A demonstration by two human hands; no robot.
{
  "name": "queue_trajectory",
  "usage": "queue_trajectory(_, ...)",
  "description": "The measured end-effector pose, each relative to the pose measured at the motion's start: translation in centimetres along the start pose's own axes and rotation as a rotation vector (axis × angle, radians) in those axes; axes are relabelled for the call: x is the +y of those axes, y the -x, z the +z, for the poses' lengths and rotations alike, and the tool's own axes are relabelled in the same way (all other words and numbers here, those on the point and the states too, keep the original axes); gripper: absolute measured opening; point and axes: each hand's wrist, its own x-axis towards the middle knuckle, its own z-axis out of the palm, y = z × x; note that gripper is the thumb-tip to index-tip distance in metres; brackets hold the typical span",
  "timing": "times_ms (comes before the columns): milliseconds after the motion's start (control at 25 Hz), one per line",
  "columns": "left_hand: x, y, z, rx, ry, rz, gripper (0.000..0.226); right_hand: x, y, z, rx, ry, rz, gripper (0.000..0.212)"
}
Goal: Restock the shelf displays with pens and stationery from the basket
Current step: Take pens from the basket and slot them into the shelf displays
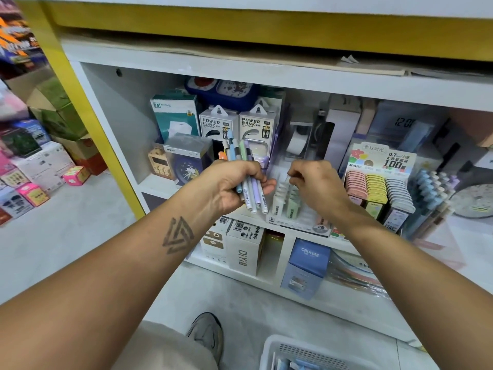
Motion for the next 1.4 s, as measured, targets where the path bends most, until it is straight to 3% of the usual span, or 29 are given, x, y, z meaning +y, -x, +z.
queue_trajectory(80,0.0,0.1,0.2,0.006,-0.016,0.005,0.025,-0.2,0.0,-0.1,-0.029,0.012,-0.020,0.011)
queue_trajectory(200,0.1,0.5,0.5,-0.040,-0.042,-0.022,0.019,-0.7,-0.1,-0.2,-0.181,0.132,-0.018,0.042)
queue_trajectory(280,0.1,0.9,0.9,-0.112,-0.067,-0.065,0.014,-1.1,0.0,-0.7,-0.200,0.131,-0.009,0.050)
queue_trajectory(320,0.1,1.1,1.2,-0.148,-0.081,-0.082,0.014,-1.4,0.0,-1.3,-0.158,0.030,0.022,0.044)
queue_trajectory(400,0.1,1.4,2.1,-0.203,-0.108,-0.104,0.013,-1.8,0.0,-2.9,-0.099,-0.420,0.211,0.026)
queue_trajectory(480,-0.1,1.8,3.1,-0.251,-0.127,-0.123,0.012,-2.2,0.5,-4.9,-0.154,-0.918,0.377,0.017)
queue_trajectory(520,-0.2,2.0,3.9,-0.277,-0.135,-0.131,0.013,-2.0,0.9,-5.8,-0.180,-1.050,0.395,0.017)
queue_trajectory(800,-2.0,2.8,8.6,-0.424,-0.081,-0.164,0.024,1.4,3.7,-11.2,-0.071,-1.343,0.536,0.023)
queue_trajectory(920,-2.9,2.8,10.7,-0.347,-0.077,-0.178,0.022,3.2,5.0,-13.7,0.066,-1.255,0.493,0.022)
queue_trajectory(1080,-3.5,2.1,12.3,-0.224,-0.193,-0.154,0.015,5.5,6.9,-16.9,0.241,-0.947,0.377,0.019)
queue_trajectory(1400,-6.0,2.0,17.3,-0.347,-0.078,-0.207,0.009,11.1,10.9,-20.9,0.460,-0.426,0.393,0.004)
